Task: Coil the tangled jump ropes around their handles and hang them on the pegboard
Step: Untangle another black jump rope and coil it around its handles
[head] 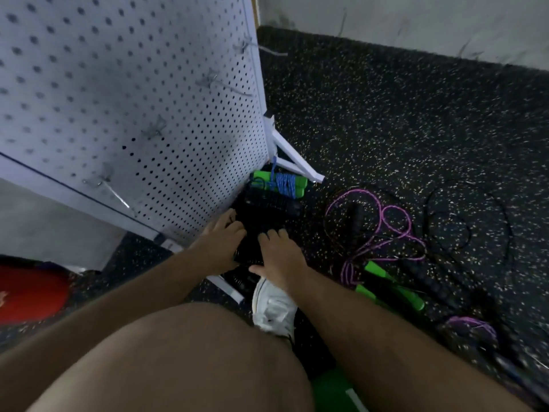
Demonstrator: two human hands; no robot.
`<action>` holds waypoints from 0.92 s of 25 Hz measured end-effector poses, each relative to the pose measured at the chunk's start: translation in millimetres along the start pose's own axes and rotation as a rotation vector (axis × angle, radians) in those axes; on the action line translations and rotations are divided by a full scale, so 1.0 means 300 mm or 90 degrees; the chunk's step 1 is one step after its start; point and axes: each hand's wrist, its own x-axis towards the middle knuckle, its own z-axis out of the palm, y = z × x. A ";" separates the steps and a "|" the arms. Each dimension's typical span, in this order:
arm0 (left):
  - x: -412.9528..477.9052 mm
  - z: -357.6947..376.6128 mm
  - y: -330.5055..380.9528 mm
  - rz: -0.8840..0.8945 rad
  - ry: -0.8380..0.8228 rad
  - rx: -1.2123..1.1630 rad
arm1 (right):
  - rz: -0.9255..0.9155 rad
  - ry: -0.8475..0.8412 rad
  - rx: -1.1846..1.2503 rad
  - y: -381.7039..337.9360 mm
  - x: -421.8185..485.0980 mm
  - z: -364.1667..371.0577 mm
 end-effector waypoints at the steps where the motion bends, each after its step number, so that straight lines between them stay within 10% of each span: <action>1: -0.004 0.031 -0.001 -0.008 -0.006 0.007 | 0.006 -0.007 0.012 -0.012 0.011 0.038; 12: 0.159 0.056 0.384 0.133 0.154 -0.166 | 0.164 0.101 0.122 0.239 -0.217 0.030; 23: 0.484 -0.006 0.997 0.393 0.010 -0.061 | 0.354 0.013 0.142 0.767 -0.634 0.080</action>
